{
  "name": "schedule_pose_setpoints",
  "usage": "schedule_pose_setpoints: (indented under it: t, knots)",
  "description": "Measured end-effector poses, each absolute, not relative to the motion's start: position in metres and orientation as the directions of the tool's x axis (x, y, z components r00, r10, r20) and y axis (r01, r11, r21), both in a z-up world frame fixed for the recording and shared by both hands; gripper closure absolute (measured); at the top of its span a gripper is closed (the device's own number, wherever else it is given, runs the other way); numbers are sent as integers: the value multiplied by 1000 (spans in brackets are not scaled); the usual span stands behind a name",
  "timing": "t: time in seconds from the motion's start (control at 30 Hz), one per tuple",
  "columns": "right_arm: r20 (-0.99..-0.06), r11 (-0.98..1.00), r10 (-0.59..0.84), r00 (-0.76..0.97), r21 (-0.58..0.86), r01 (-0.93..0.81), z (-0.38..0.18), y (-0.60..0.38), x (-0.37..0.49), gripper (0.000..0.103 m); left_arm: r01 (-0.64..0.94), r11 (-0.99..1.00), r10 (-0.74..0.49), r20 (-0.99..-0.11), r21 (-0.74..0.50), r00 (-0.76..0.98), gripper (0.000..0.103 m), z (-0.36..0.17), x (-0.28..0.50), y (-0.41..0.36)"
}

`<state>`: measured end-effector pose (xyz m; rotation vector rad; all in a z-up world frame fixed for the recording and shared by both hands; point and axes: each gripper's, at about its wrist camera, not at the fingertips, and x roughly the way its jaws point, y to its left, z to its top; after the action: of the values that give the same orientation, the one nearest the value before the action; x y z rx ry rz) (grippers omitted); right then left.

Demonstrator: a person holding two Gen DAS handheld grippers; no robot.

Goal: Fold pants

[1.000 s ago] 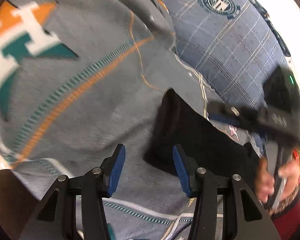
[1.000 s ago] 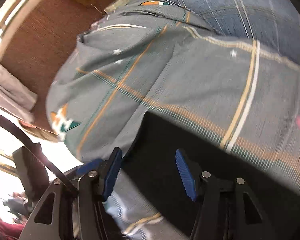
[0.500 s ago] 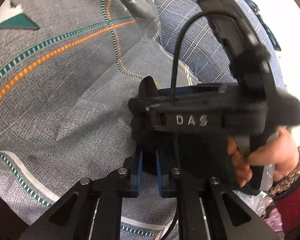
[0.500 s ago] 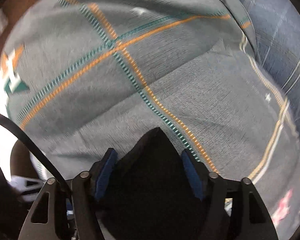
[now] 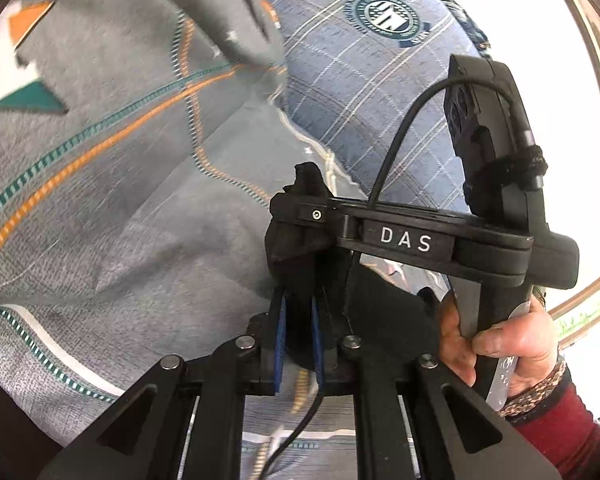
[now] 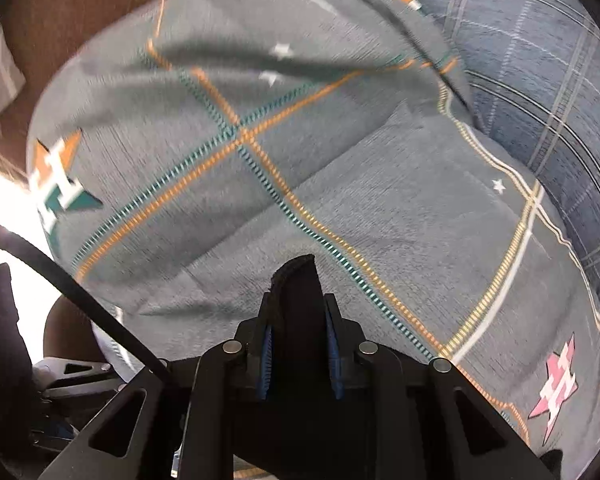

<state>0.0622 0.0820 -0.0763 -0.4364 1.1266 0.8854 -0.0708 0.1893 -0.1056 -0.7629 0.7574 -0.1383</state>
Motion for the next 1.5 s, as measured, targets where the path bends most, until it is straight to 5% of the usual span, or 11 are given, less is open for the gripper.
schedule_pose_setpoints:
  t: [0.47,0.97,1.03,1.13,1.2,1.37,1.5]
  knots:
    - [-812,731,525,255,276,-624,-29,-53,75,80,39,780,-473,-548,-624,690,92,-58,-31,93]
    - [-716,796,602,353,505,-333,-81,-245,95,85,197,857,-504,-693,-476,516,90,-92,10,-58]
    - [-704,792,609,365,520,-320,-88,-256,95,79,201,860,-501,-704,-469,503,88,-93,7,-59]
    - [-700,812,584,411,509,-287,-87,-268,91,56,236,854,-516,-700,-463,494,81,-80,-7,-53]
    - [-694,825,563,449,501,-261,-79,-278,86,44,265,845,-533,-683,-465,499,62,-66,-20,-45]
    - [-668,862,488,562,470,-191,-47,-308,63,41,292,847,-530,-664,-444,527,54,-43,-49,-18]
    - [-603,799,585,542,540,-262,-20,-297,44,41,223,886,-455,-673,-406,583,54,-40,-61,12]
